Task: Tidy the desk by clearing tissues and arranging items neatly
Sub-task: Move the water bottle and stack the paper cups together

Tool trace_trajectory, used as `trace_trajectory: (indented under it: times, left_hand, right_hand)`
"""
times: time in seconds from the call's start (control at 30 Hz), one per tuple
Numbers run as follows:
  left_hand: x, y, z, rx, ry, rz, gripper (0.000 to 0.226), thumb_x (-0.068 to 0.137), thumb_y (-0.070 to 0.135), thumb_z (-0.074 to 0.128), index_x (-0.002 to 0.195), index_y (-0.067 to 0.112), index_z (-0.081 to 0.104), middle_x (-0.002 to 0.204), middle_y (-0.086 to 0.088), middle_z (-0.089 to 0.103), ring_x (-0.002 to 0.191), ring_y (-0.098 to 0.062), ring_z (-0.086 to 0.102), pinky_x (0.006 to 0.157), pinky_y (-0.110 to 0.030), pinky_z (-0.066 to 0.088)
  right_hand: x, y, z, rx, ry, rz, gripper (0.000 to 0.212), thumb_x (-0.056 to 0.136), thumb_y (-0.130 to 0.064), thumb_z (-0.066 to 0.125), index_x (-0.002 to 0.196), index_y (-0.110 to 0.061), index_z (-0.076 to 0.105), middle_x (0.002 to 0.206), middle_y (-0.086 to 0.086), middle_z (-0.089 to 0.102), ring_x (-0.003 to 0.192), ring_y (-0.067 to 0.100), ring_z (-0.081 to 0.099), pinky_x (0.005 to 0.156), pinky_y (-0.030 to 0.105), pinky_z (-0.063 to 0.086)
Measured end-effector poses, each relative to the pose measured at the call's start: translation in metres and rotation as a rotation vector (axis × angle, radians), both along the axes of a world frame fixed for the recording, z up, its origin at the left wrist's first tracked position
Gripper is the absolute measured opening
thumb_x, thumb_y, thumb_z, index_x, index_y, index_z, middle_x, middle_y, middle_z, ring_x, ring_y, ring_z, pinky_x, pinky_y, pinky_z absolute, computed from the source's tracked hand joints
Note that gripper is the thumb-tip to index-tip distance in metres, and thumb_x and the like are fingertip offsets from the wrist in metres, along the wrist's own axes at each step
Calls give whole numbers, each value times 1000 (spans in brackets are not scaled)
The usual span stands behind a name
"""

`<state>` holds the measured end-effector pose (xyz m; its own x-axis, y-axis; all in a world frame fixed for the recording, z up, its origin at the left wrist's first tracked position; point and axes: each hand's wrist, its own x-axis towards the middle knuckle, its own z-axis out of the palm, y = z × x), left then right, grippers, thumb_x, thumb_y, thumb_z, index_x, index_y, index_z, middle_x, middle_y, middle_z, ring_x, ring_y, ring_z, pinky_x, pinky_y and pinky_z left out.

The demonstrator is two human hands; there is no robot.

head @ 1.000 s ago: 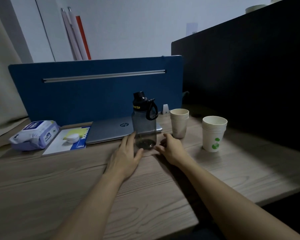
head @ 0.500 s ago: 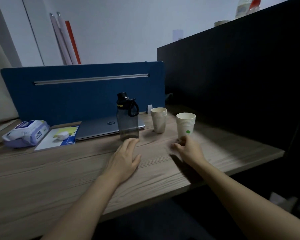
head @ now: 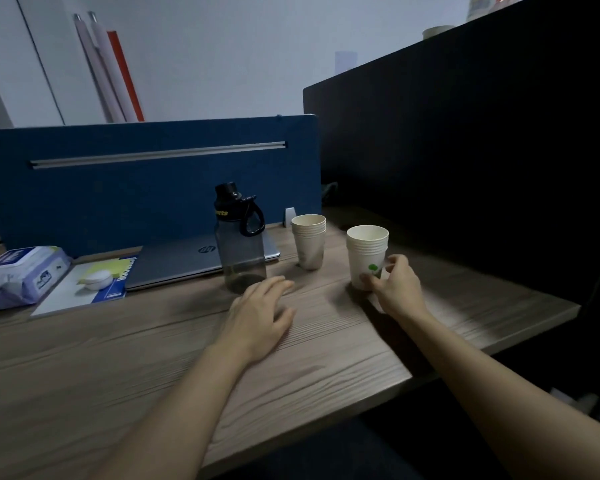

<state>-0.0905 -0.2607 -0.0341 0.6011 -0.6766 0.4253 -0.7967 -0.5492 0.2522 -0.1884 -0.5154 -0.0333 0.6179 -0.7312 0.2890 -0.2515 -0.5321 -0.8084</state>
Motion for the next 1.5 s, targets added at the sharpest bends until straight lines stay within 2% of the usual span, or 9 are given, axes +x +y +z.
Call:
trace_trajectory:
  times: [0.07, 0.17, 0.33, 0.43, 0.7, 0.9, 1.07, 1.23, 1.5]
  left_hand:
    - [8, -5, 0, -4, 9, 2, 49, 94, 49, 44, 141, 35, 43, 149, 13, 41, 137, -11, 35, 109, -42, 35]
    - [19, -12, 0, -4, 20, 17, 48, 94, 49, 45, 141, 36, 42, 149, 13, 42, 137, -11, 35, 108, -42, 36]
    - [27, -14, -2, -4, 38, 27, 48, 94, 50, 45, 140, 37, 43, 148, 13, 44, 136, -12, 37, 107, -42, 36]
    - [26, -14, -1, -8, 49, 35, 50, 93, 50, 45, 141, 34, 42, 149, 10, 43, 137, -13, 36, 111, -43, 34]
    - [24, -5, 0, 32, 64, 109, 50, 93, 53, 42, 140, 35, 44, 150, 10, 40, 139, -16, 32, 114, -42, 28]
    - [25, 2, 0, 33, 51, 118, 49, 93, 51, 41, 139, 36, 45, 152, 9, 39, 141, -16, 29, 114, -41, 28]
    - [32, 9, 2, 48, 35, 76, 46, 93, 47, 44, 138, 37, 47, 151, 12, 40, 142, -11, 29, 114, -38, 29]
    - [42, 17, 1, 27, 18, 56, 45, 92, 50, 41, 135, 38, 50, 145, 17, 45, 137, -4, 34, 109, -38, 35]
    - [45, 12, -1, -1, 17, 30, 49, 89, 53, 40, 136, 38, 47, 145, 18, 45, 135, -5, 37, 106, -37, 38]
  right_hand:
    - [9, -3, -1, 32, -36, 18, 62, 76, -40, 76, 125, -14, 48, 113, 3, 59, 105, 24, 57, 78, 32, 41]
    - [23, -5, -1, 54, -70, 56, 67, 66, -49, 74, 121, -24, 47, 103, -6, 59, 96, 18, 58, 73, 32, 43]
    - [38, -2, 2, 68, -69, 118, 77, 59, -58, 73, 124, -27, 44, 111, -6, 63, 104, 18, 61, 88, 42, 53]
    - [38, 1, 4, 68, -85, 153, 80, 53, -60, 70, 121, -26, 45, 111, -5, 64, 103, 17, 62, 88, 42, 53]
    - [33, 5, 15, 50, -237, 227, 70, 72, -35, 81, 130, -23, 43, 110, -11, 58, 95, 2, 57, 73, 16, 43]
    - [55, 10, 69, 46, -319, 310, 66, 75, -36, 80, 128, -25, 41, 104, -19, 56, 95, 0, 58, 71, 16, 46]
    - [85, 15, 101, 45, -321, 340, 67, 76, -34, 81, 129, -22, 43, 112, -5, 61, 97, 6, 60, 75, 23, 52]
    - [111, 21, 105, 7, -295, 350, 62, 76, -35, 80, 125, -21, 44, 113, -3, 61, 101, 13, 61, 87, 36, 55]
    - [136, 26, 94, 4, -249, 295, 67, 77, -39, 77, 130, -20, 41, 120, 1, 61, 109, 22, 60, 97, 51, 50]
